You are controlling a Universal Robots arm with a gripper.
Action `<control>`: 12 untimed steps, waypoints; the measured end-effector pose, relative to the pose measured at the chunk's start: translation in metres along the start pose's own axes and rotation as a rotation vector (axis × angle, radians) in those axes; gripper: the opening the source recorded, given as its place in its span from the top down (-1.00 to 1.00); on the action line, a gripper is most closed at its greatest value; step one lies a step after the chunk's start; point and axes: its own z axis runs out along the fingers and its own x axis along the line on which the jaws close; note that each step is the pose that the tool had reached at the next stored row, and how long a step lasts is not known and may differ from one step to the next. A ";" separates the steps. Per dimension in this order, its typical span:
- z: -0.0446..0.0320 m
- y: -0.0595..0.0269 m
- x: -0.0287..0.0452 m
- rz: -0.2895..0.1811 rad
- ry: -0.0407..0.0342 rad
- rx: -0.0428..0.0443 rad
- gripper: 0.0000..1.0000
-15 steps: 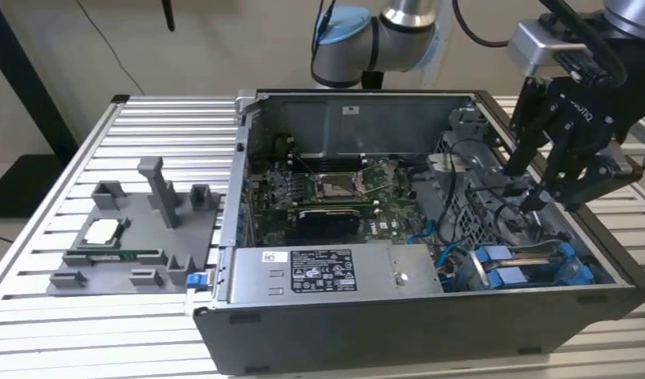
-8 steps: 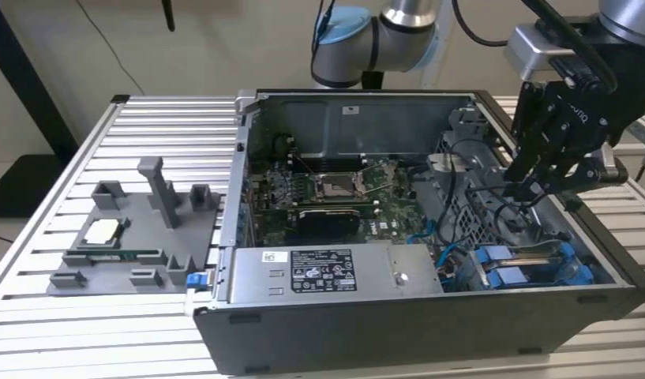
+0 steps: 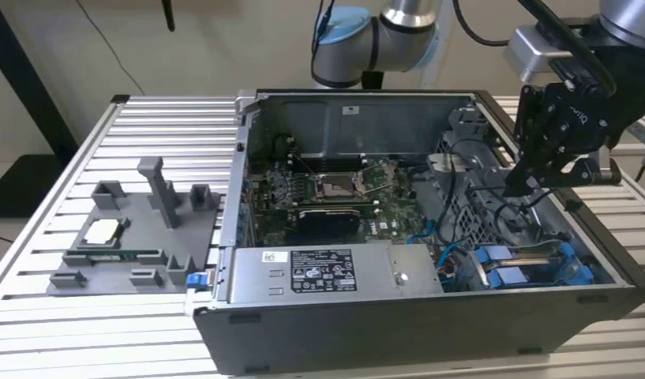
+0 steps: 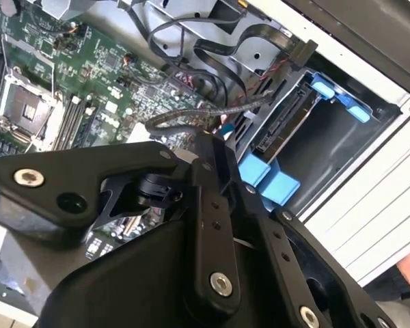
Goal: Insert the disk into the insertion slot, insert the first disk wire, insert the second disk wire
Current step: 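Insert the first disk wire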
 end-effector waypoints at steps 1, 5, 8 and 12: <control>0.0003 -0.0001 0.0002 0.000 0.0071 0.0002 0.62; 0.0017 -0.0003 0.0009 0.000 0.0393 0.0009 0.62; 0.0033 -0.0010 0.0015 0.001 0.0593 0.0018 0.62; 0.0061 -0.0046 0.0033 0.001 0.0783 0.0028 0.62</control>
